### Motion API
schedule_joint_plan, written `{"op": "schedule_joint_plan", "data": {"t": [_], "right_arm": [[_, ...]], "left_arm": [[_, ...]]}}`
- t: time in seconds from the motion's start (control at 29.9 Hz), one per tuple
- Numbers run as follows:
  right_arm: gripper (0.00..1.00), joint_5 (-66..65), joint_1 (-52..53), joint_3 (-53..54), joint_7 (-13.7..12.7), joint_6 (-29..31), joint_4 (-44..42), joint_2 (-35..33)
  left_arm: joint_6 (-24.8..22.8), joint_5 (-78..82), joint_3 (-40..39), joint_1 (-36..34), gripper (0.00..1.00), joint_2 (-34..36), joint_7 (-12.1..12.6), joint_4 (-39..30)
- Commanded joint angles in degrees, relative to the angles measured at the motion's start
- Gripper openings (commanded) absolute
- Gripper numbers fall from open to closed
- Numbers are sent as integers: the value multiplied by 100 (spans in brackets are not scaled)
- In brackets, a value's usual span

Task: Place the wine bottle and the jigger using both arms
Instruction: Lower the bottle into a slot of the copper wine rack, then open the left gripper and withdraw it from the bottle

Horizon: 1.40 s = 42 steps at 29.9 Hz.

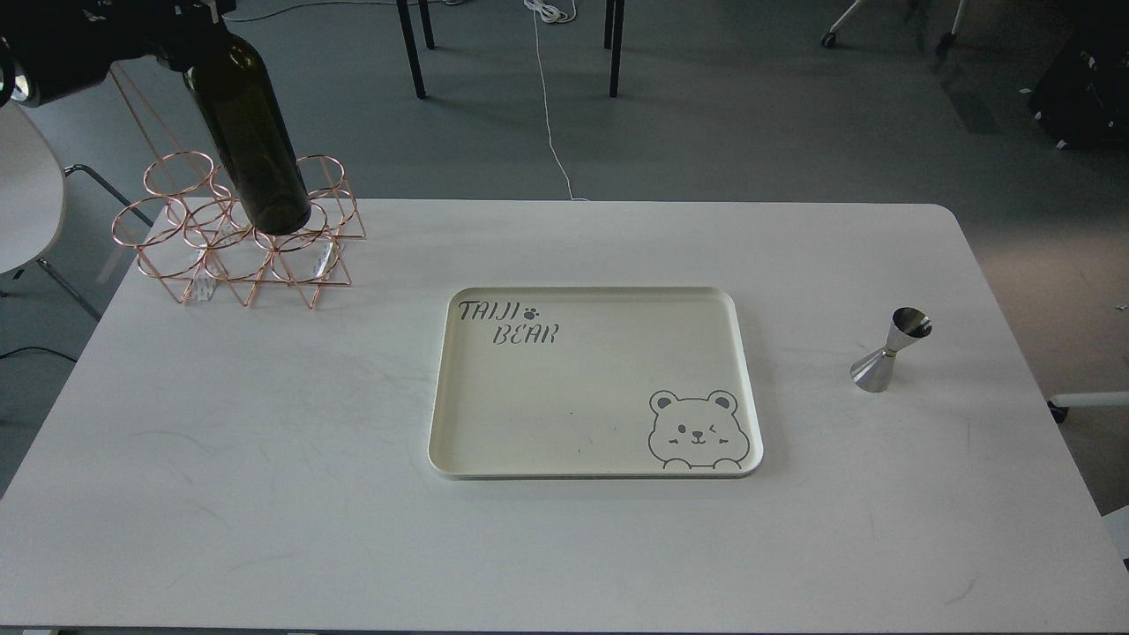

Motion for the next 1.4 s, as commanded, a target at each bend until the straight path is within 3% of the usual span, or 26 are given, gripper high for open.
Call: {"op": "schedule_joint_plan", "data": {"t": [0.0,0.57,0.9,0.94,1.04,1.1,1.37], "right_arm": [[91,0,1,-1,0,0,0,-24],[91,0,1,-1,0,0,0,-51],[91,0,1,-10,0,0,0,-51],[91,0,1,-10,0,0,0,-51],[91,0,1,-10,0,0,0,-51],[91,0,1,-10,0,0,0,-51],[91,0,1,-10,0,0,0,-51]], "left_arm": [[10,3,1,29,20,-8,-4,1],[54,-85,467,72,21,-104,14,106],[195,-182,467,336,29,-482,-12,800],[203,-182,467,397,32,-482,-12,836],[308,-191,458,468,57,-482,-4,845],[414,-278,458,468,68,-482,-4,845],[432,-1726,406,442,94,-526,-12,959]]}}
